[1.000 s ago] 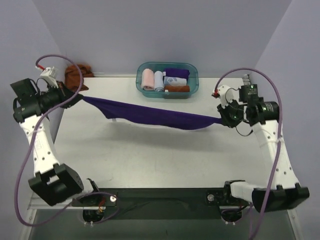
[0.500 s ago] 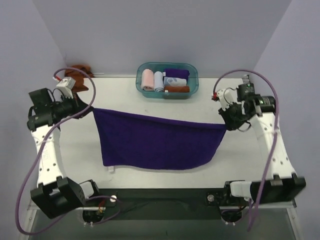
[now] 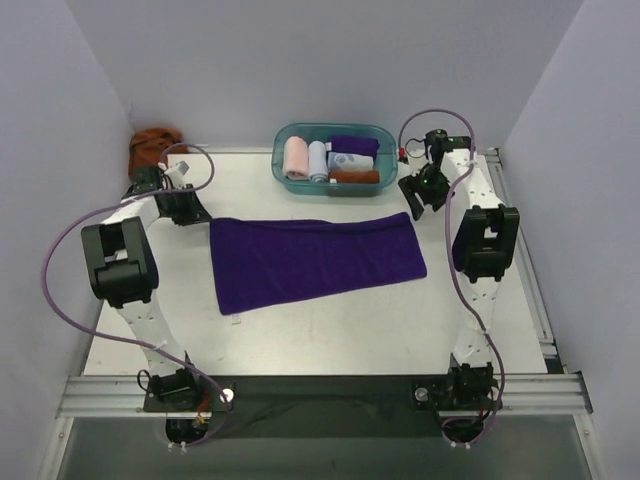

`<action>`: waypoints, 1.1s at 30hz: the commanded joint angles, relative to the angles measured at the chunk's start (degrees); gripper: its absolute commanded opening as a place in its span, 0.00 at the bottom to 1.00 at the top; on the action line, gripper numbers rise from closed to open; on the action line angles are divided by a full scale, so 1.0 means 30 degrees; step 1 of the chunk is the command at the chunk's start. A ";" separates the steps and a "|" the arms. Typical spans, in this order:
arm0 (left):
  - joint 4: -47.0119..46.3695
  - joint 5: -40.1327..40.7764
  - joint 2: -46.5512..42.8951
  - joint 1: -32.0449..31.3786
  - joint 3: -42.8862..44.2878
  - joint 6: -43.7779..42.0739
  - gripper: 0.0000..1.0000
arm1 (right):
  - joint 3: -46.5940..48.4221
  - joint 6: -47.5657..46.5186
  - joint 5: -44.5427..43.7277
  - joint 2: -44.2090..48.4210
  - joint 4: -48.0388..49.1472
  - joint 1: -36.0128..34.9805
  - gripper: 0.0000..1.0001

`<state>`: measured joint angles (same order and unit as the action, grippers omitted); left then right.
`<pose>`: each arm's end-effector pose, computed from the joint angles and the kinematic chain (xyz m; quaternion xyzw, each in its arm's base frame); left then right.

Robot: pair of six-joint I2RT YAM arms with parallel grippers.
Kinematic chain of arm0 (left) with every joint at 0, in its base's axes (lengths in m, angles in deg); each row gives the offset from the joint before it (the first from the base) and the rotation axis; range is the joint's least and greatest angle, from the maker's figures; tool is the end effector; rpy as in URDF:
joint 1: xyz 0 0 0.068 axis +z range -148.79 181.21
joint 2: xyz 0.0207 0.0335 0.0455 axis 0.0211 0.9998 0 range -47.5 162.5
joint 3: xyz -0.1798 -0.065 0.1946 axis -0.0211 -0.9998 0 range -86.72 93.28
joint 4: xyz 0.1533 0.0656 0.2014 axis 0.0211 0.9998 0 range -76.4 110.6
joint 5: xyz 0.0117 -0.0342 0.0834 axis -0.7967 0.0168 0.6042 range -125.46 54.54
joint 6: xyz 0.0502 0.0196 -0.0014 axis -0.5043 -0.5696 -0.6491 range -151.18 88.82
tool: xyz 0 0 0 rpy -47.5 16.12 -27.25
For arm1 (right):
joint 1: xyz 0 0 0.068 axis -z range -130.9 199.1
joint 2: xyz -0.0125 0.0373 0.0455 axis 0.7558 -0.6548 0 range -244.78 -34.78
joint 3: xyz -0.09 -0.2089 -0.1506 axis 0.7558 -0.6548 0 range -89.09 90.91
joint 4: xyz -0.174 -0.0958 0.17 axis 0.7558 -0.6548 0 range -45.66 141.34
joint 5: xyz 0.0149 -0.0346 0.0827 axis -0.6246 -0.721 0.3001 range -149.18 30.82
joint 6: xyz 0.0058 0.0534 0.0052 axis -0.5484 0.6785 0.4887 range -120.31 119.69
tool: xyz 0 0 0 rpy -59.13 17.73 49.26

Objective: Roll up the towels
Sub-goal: Flatten the towel

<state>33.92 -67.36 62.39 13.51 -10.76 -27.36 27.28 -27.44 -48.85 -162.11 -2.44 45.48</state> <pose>0.4020 0.0685 0.1902 -0.0447 0.9179 -0.2390 0.3137 0.4771 0.0365 0.2371 -0.2766 0.9318 0.0416 0.2311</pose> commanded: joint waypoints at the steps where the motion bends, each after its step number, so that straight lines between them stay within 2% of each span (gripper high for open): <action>1: -0.0974 -0.0207 0.2419 0.0032 0.4020 0.1656 0.32 | 0.2367 0.2564 -0.1768 -0.0740 -0.0882 0.0150 0.62; 2: -0.0623 -0.0264 0.2743 0.0120 0.4440 0.1948 0.42 | 0.2428 0.2773 -0.1860 -0.0538 -0.0853 0.0267 0.63; 4: -0.0561 -0.0441 0.2661 0.0354 0.4534 0.1981 0.49 | 0.1728 0.3213 -0.1280 0.0105 -0.0853 0.0677 0.63; 5: -0.0474 -0.0354 0.2340 0.0355 0.4300 0.1546 0.63 | 0.1116 0.3302 -0.0636 0.1124 -0.0853 0.0794 0.62; 7: -0.0299 0.0523 0.0936 0.0326 0.3222 0.0754 0.64 | -0.1137 0.3099 0.0971 0.2387 -0.0736 0.0855 0.57; 9: 0.0227 0.1080 -0.0735 0.0296 0.2310 -0.0505 0.64 | -0.2429 0.2893 0.1535 0.3737 -0.0706 0.0592 0.46; 11: 0.1539 0.1083 -0.2283 -0.0024 0.0967 -0.2400 0.61 | -0.4246 0.2747 0.2208 0.4557 -0.0736 0.0095 0.37; 13: 0.2598 0.0733 -0.3254 -0.0289 -0.0062 -0.3639 0.53 | -0.5678 0.2658 0.2416 0.4795 -0.0707 -0.0344 0.30; 16: 0.4240 -0.0322 -0.4838 -0.0465 -0.2084 -0.4931 0.41 | -0.6709 0.3067 0.2883 0.4446 -0.0619 -0.0610 0.26; 20: 0.6757 -0.1085 -0.5689 -0.1225 -0.4019 -0.6277 0.30 | -0.8552 0.3361 0.2916 0.3656 -0.0122 -0.0844 0.22; 24: 0.7232 -0.0502 -0.6043 -0.2688 -0.5602 -0.6809 0.26 | -0.9961 0.3303 0.2214 0.3448 0.0201 -0.1079 0.20; 28: 0.8372 0.0901 -0.5108 -0.3948 -0.4758 -0.7423 0.24 | -1.1689 0.2864 0.0898 0.3594 0.0378 -0.1634 0.19; 33: 1.0276 0.3130 -0.3379 -0.4479 -0.4550 -0.9120 0.23 | -1.4032 0.2044 -0.0161 0.4735 0.0319 -0.3040 0.19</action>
<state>59.58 -62.92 50.13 1.11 -26.13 -49.94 -11.53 -19.14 -46.21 -151.42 0.47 39.12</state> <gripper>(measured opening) 0.228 0.190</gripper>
